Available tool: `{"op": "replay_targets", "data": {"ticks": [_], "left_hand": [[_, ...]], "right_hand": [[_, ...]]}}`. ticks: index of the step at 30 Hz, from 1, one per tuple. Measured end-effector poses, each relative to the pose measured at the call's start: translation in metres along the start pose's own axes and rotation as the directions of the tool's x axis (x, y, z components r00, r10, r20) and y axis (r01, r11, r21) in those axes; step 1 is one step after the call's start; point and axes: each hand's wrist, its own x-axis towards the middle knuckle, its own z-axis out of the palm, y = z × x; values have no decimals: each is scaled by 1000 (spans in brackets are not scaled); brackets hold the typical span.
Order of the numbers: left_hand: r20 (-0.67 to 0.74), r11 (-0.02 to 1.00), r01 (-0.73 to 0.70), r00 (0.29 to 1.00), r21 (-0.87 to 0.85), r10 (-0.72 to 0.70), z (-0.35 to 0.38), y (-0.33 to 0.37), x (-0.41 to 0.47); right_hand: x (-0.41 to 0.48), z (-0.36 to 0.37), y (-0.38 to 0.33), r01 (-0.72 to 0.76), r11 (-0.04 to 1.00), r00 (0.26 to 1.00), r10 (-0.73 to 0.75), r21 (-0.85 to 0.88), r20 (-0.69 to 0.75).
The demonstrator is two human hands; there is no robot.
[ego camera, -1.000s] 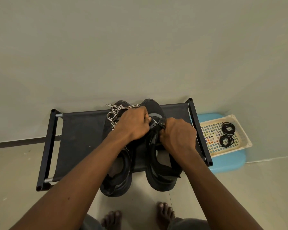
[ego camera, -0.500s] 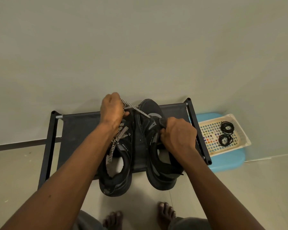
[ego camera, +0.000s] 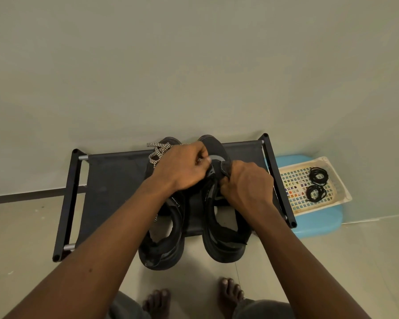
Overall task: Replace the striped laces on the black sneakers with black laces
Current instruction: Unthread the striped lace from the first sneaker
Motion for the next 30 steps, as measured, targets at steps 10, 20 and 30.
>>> {"op": "replay_targets", "data": {"ticks": [10, 20, 30], "left_hand": [[-25, 997, 32, 999, 66, -31, -1, -1, 4], [-28, 962, 109, 992, -252, -120, -21, 2, 4], [58, 970, -1, 998, -245, 16, -39, -1, -14]], "right_hand": [[-1, 2, -1, -9, 1000, 1000, 9, -3, -4], [-2, -1, 0, 17, 999, 1000, -17, -29, 2], [0, -14, 2, 122, 912, 981, -52, 391, -185]]}}
